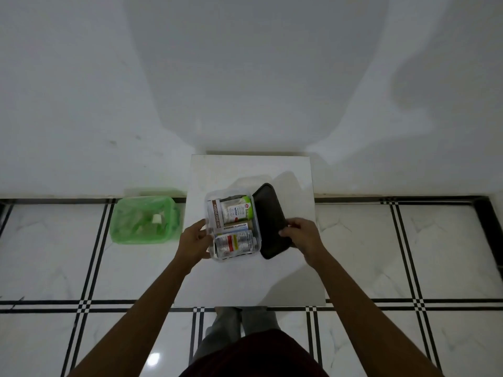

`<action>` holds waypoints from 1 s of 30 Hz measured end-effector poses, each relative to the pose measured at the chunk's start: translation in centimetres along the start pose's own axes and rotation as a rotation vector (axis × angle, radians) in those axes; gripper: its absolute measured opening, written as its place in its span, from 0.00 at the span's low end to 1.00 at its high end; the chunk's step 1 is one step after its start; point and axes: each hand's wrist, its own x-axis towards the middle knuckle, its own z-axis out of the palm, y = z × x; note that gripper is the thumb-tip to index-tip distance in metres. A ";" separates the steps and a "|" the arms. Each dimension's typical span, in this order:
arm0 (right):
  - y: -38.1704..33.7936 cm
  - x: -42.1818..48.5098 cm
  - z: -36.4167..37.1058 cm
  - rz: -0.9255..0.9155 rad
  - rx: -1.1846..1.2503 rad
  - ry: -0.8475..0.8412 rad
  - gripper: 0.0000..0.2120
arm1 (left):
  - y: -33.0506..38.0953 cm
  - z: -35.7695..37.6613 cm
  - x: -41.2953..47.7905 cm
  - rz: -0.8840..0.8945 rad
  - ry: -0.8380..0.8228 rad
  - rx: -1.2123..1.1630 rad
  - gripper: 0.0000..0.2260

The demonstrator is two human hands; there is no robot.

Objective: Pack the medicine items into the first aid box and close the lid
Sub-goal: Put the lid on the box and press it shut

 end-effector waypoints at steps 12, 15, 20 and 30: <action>-1.3 -4.6 8.6 -0.581 -0.280 0.145 0.19 | -0.1 0.2 0.5 -0.157 -0.028 -0.226 0.15; 0.7 -4.9 11.1 -0.622 -0.403 0.143 0.25 | -0.1 0.4 0.4 -0.125 0.048 -0.283 0.16; 3.2 -5.3 12.7 -0.740 -0.547 0.059 0.26 | -0.6 0.6 0.6 -0.098 0.090 -0.272 0.08; 1.8 -4.8 13.1 -0.719 -0.533 -0.017 0.23 | -0.8 0.2 1.9 -0.062 0.120 -0.196 0.10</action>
